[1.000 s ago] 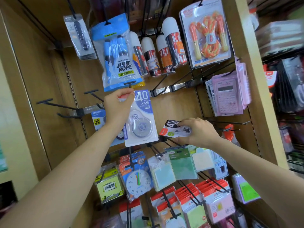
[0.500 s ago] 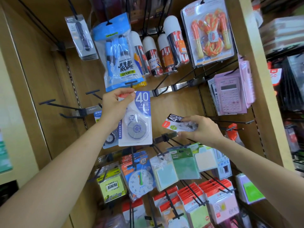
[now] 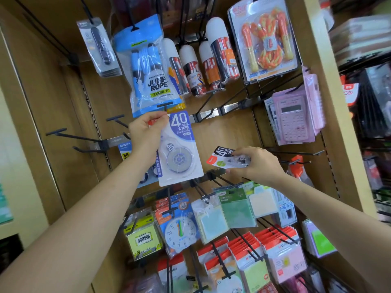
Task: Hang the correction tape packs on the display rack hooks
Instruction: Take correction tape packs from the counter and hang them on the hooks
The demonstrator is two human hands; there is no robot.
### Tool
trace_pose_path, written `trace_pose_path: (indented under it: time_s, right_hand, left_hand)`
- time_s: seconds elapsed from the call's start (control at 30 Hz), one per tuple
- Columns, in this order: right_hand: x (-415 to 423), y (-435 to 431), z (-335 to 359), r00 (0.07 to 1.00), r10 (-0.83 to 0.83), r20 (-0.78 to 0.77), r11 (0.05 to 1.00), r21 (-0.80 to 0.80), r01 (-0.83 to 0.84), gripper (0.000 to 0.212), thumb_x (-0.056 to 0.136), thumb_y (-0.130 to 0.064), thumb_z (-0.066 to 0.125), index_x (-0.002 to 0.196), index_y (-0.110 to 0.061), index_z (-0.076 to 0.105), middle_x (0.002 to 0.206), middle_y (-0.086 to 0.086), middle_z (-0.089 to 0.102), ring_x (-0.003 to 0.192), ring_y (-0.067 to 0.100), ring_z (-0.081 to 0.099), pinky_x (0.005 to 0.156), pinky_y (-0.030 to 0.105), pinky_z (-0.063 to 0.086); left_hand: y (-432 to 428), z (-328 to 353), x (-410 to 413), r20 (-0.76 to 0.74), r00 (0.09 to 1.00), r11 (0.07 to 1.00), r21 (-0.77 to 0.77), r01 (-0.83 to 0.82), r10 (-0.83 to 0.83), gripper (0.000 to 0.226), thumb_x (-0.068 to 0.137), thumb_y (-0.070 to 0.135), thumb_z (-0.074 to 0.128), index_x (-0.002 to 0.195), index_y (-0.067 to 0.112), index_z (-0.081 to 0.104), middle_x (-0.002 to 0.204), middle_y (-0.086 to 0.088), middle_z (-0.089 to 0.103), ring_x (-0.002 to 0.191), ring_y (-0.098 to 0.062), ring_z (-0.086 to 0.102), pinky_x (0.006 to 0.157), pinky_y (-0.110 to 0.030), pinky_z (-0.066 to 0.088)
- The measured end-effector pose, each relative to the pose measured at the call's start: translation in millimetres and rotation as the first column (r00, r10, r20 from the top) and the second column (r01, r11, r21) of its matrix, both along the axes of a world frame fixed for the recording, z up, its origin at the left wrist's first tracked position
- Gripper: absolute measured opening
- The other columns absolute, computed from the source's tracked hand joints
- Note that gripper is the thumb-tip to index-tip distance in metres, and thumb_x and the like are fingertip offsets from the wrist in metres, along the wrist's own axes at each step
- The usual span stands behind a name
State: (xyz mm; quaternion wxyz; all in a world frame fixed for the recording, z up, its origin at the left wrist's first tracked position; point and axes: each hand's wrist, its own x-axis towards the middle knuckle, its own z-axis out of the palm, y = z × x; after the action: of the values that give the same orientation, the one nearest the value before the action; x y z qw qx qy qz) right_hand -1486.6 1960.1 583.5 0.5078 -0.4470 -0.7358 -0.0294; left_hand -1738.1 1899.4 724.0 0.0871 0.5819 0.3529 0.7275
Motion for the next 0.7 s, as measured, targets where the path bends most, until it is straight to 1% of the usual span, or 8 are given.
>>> trace_pose_path:
  time_s: [0.1,0.17,0.23,0.37,0.47,0.53,0.63,0.7]
  right_hand:
    - [-1,0,1,1.0,-0.015,0.005,1.0,0.002,0.015,0.065,0.071,-0.072,0.07,0.122,-0.032,0.067,0.124,-0.011,0.068,0.098,0.013,0.064,0.072,0.039,0.059]
    - [-1,-1,1,1.0,-0.017,0.009,1.0,0.0,0.017,0.065,0.071,-0.071,0.07,0.123,-0.032,0.067,0.125,-0.011,0.067,0.099,0.013,0.064,0.072,0.039,0.06]
    - [-2,-1,1,1.0,-0.016,0.012,1.0,-0.008,0.016,0.065,0.072,-0.071,0.071,0.124,-0.032,0.066,0.125,-0.01,0.067,0.1,0.014,0.064,0.073,0.04,0.06]
    - [-2,0,0,0.999,-0.029,0.018,1.0,-0.004,0.029,0.066,0.071,-0.071,0.07,0.124,-0.032,0.066,0.126,-0.01,0.067,0.101,0.013,0.063,0.073,0.039,0.059]
    - [-2,1,1,0.999,-0.04,0.023,0.999,-0.005,0.04,0.066,0.071,-0.072,0.07,0.124,-0.033,0.066,0.127,-0.011,0.067,0.102,0.013,0.063,0.074,0.038,0.059]
    - [-2,2,0,0.999,-0.041,0.026,0.999,-0.002,0.042,0.067,0.07,-0.073,0.069,0.123,-0.033,0.066,0.126,-0.012,0.067,0.101,0.013,0.063,0.073,0.038,0.059]
    - [-1,3,0,0.999,-0.043,0.025,0.999,0.007,0.043,0.067,0.07,-0.074,0.069,0.123,-0.033,0.066,0.123,-0.012,0.068,0.099,0.012,0.064,0.072,0.037,0.059]
    - [-1,3,0,0.998,-0.049,0.027,0.999,0.013,0.049,0.068,0.069,-0.075,0.068,0.123,-0.033,0.066,0.123,-0.012,0.068,0.098,0.012,0.064,0.071,0.037,0.059]
  left_hand:
    - [0,1,6,-0.011,1.0,0.999,0.035,-0.023,0.023,0.009,0.09,0.016,0.074,0.088,0.025,0.077,0.097,0.001,0.075,0.098,-0.017,0.071,0.085,-0.034,0.061]
    - [-2,-5,9,-0.094,0.991,0.993,0.085,-0.087,0.095,0.007,0.094,0.018,0.069,0.097,0.021,0.075,0.093,0.009,0.07,0.09,-0.006,0.064,0.07,-0.017,0.054]
    - [-4,-12,7,-0.17,0.977,0.987,0.118,-0.111,0.131,0.011,0.098,0.019,0.064,0.106,0.02,0.072,0.096,0.013,0.066,0.093,-0.002,0.06,0.063,-0.009,0.048]
    - [-8,-18,-3,-0.277,0.952,0.988,0.114,-0.105,0.133,0.019,0.1,0.017,0.061,0.116,0.024,0.069,0.107,0.02,0.065,0.104,0.003,0.061,0.085,-0.026,0.056]
    - [-9,-20,-9,-0.284,0.944,0.981,0.142,-0.132,0.169,0.022,0.097,0.017,0.066,0.117,0.025,0.067,0.111,0.018,0.065,0.106,0.003,0.062,0.093,-0.036,0.057]
    - [-8,-21,-8,-0.253,0.953,0.981,0.139,-0.137,0.169,0.022,0.096,0.019,0.068,0.117,0.025,0.067,0.112,0.017,0.066,0.108,-0.001,0.064,0.091,-0.032,0.058]
    - [-8,-19,-4,-0.133,0.99,0.998,0.056,-0.042,0.049,0.025,0.095,0.014,0.069,0.119,0.019,0.069,0.114,0.009,0.068,0.096,0.002,0.067,0.073,-0.017,0.057]
    - [-6,-17,-8,-0.151,0.987,0.998,0.049,-0.049,0.056,0.023,0.093,0.012,0.071,0.11,0.026,0.071,0.114,0.01,0.069,0.103,-0.003,0.067,0.086,-0.028,0.06]
